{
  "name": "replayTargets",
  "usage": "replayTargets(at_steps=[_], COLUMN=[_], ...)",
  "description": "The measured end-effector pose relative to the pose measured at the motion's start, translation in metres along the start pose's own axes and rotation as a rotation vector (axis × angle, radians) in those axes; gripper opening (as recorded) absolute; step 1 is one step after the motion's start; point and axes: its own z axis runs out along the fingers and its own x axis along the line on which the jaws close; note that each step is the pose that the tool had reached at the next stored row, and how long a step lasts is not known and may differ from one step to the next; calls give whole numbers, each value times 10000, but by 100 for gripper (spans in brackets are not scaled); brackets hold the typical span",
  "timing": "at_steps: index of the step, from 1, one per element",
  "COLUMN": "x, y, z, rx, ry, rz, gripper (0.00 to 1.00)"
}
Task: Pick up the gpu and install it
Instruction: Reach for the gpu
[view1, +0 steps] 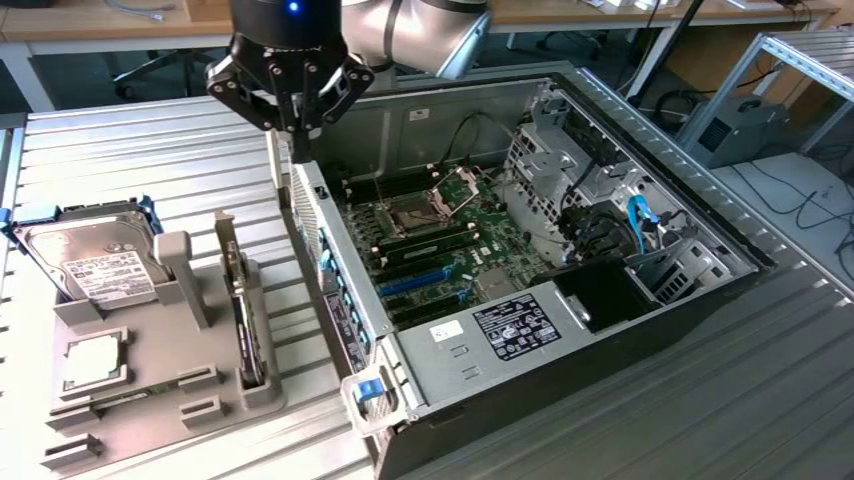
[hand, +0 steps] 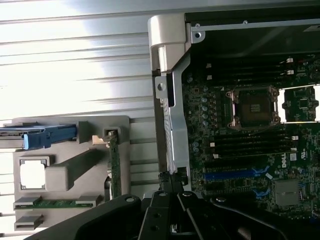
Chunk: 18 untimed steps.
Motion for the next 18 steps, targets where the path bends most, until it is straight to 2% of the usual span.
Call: replayTargets(at_steps=[18], x=[80], y=[-6], z=[-1], rx=[-1], ry=[0], rz=[-1], gripper=[11])
